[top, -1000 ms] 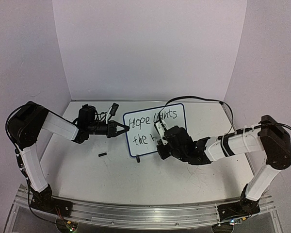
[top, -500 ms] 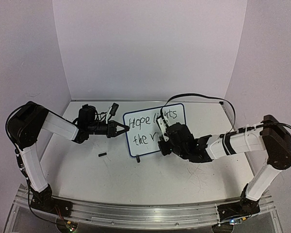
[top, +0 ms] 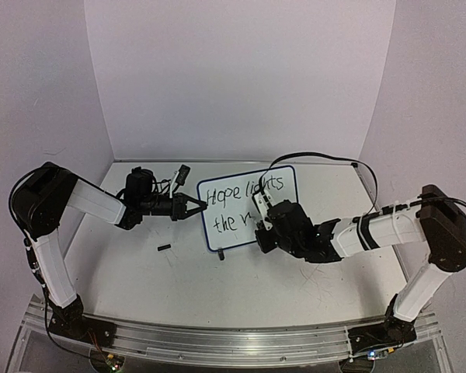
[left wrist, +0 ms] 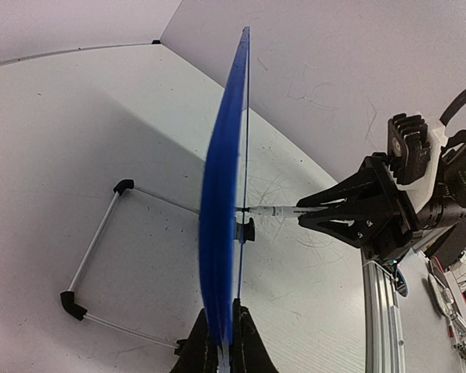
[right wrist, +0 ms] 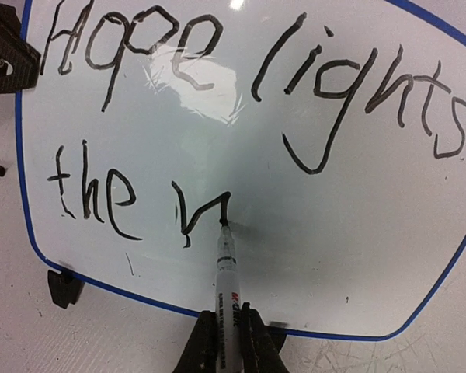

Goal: Write a sentence on the whiteboard

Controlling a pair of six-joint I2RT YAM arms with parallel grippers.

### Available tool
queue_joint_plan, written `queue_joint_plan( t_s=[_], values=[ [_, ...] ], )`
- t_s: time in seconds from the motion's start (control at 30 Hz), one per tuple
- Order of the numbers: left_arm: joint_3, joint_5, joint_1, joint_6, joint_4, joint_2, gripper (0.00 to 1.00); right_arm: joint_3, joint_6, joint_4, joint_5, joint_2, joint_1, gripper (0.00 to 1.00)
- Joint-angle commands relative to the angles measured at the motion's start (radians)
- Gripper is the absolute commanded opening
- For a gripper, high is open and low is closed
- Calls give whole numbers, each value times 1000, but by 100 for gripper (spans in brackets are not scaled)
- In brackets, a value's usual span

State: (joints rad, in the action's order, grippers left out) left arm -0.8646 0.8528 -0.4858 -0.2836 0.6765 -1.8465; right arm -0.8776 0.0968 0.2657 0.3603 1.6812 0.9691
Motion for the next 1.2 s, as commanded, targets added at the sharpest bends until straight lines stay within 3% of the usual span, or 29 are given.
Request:
queue_joint_plan(
  t_s=[0.0,0.7,0.97,1.17],
  values=[
    [-13,-41,-16,75,-112,-13,0,28,39,-28,5,-24,-6,0],
    [-8,-44,-17,80,-115,-7,0,-63,-31,-10,100,-51,-29,0],
    [-11,-46,-17,81,-116,-11,0,35,-7,-4,-13,-152,-29,0],
    [-12,-42,-17,79,-116,-15,0,51,37,9,-56,-115,-51,0]
  ],
)
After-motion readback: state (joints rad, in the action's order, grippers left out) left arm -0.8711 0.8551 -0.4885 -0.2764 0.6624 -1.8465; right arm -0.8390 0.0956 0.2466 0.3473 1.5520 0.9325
